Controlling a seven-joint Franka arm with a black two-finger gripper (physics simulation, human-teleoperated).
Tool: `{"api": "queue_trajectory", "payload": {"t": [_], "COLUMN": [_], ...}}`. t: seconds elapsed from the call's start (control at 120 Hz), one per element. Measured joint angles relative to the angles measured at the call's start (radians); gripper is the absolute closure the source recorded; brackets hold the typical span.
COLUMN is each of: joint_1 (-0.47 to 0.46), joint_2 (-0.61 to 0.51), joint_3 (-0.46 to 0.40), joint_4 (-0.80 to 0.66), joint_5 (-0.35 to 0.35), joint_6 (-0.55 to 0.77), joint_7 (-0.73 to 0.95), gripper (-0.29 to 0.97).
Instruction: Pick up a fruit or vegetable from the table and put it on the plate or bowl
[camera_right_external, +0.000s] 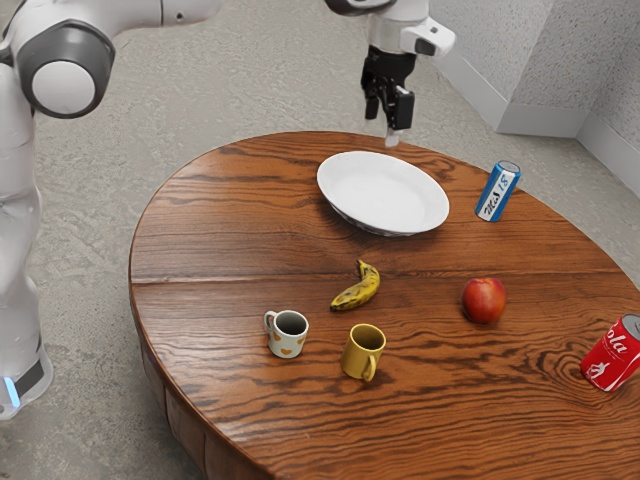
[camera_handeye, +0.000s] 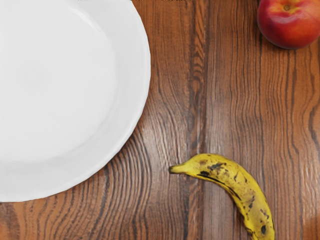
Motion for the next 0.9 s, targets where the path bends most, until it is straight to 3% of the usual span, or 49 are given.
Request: {"api": "queue_trajectory", "payload": {"t": [0.375, 0.558, 0.725, 0.9], "joint_1": [-0.009, 0.001, 0.017, 0.047], "joint_2": [0.035, 0.266, 0.325, 0.68], "joint_3": [-0.014, -0.031, -0.034, -0.024], "joint_4": [0.058, 0.214, 0.232, 0.667], "joint_5": [-0.006, -0.014, -0.04, -0.115], "joint_6": [-0.001, 0.045, 0.097, 0.078], "joint_7": [0.016, 0.02, 0.022, 0.024], "gripper": [0.0, 0.0, 0.0, 0.0]}}
